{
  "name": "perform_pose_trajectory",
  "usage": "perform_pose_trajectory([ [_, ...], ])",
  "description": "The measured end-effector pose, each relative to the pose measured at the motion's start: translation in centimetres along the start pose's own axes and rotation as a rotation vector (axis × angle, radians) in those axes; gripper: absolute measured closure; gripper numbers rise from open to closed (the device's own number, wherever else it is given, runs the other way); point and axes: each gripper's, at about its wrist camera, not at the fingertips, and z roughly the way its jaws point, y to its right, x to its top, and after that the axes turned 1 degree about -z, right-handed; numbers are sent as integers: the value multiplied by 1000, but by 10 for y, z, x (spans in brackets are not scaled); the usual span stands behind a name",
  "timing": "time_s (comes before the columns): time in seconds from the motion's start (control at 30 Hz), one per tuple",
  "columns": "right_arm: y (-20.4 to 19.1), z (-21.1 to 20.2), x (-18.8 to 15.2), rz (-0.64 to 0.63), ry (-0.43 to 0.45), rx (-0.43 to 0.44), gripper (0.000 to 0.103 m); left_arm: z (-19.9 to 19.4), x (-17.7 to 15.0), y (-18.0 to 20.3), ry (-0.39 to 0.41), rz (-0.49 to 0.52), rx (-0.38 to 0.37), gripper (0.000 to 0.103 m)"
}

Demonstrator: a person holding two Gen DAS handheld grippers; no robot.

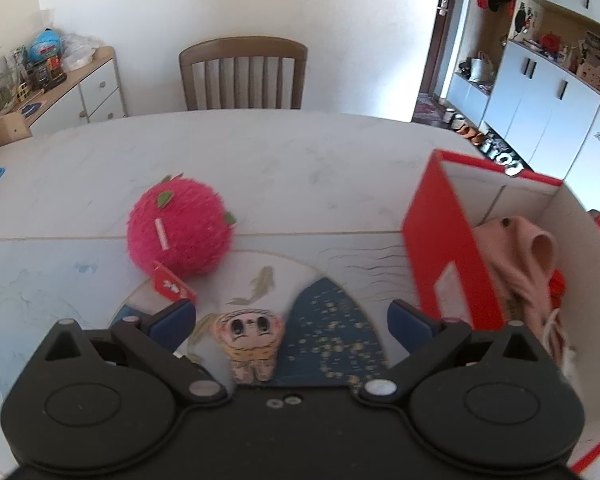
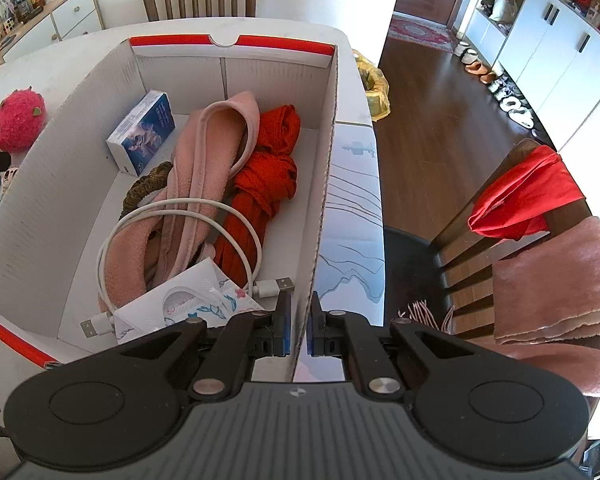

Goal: Organize objects
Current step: 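Move the left gripper back to the table over the cream plush doll, then close the left gripper on the cream plush doll and lift it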

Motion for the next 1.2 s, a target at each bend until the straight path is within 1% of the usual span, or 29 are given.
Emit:
perform_pose_trajectory([
  [0.2, 0, 1, -1, 6, -3, -10, 96, 24, -11, -10, -13, 11, 20, 2],
  [0.33, 1, 0, -1, 7, -2, -13, 96, 33, -15, -11, -18, 18, 19, 3],
  [0.4, 1, 0, -1, 12, -5, -12, 96, 38, -16, -10, -18, 33, 30, 6],
  [0.47, 1, 0, -1, 12, -6, -13, 96, 44, -18, -11, -29, 44, 38, 12],
  [0.57, 1, 1, 0, 14, -9, -13, 96, 52, -20, -12, -47, 46, 55, 17],
  [0.6, 1, 1, 0, 14, -10, -12, 96, 54, -21, -13, -51, 42, 57, 17],
  [0.73, 0, 2, 0, 12, -13, -11, 96, 61, -22, -14, -67, 41, 54, 27],
  [0.8, 1, 3, 0, 14, -14, -10, 96, 62, -22, -14, -70, 42, 55, 29],
  [0.87, 0, 3, 0, 14, -13, -10, 96, 62, -23, -15, -69, 38, 55, 35],
  [0.9, 0, 3, 0, 14, -13, -10, 96, 62, -23, -15, -68, 37, 58, 37],
  [0.93, 0, 3, 0, 13, -14, -10, 96, 61, -23, -15, -68, 36, 61, 41],
  [0.97, 1, 3, 0, 14, -13, -10, 96, 62, -23, -15, -70, 36, 60, 47],
  [1.0, 0, 3, 0, 14, -13, -10, 96, 62, -23, -15, -73, 39, 60, 50],
  [1.2, 0, 3, 0, 16, -11, -5, 96, 55, -23, -17, -58, 31, 58, 53],
])
